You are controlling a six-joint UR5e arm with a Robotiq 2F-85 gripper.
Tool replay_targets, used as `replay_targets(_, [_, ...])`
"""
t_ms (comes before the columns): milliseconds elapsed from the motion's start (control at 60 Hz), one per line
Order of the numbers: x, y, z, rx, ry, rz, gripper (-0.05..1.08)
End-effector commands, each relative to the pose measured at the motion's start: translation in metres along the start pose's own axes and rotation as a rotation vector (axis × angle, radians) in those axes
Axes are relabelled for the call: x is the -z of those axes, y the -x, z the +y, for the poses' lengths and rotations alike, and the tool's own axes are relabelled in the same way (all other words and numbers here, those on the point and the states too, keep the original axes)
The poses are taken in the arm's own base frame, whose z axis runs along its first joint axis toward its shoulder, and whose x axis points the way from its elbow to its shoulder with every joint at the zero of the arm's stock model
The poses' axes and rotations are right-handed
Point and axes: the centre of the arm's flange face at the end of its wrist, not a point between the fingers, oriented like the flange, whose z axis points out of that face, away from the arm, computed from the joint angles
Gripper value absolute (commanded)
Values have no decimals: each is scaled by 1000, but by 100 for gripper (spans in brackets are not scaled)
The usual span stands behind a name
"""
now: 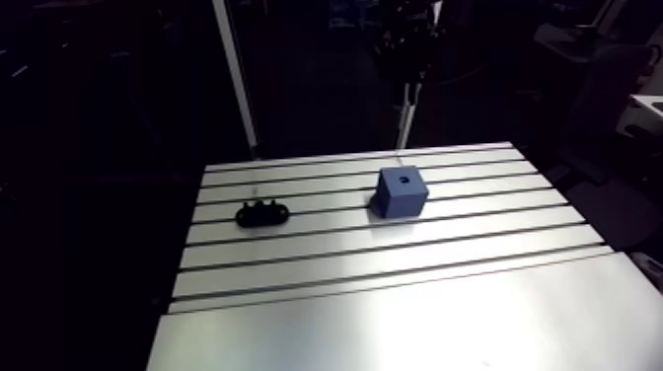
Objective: Pick up the M10 bolt and insert it into the hex recess until seated.
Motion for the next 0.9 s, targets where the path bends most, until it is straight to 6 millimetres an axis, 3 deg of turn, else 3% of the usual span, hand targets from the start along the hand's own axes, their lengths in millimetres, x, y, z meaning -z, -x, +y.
replay_targets(17, [-17, -2, 4, -5, 12, -19, 89])
replay_targets(500, [-42, -8, 14, -22, 31, 7, 90])
replay_targets(900, [-47, -5, 28, -36, 29, 8, 90])
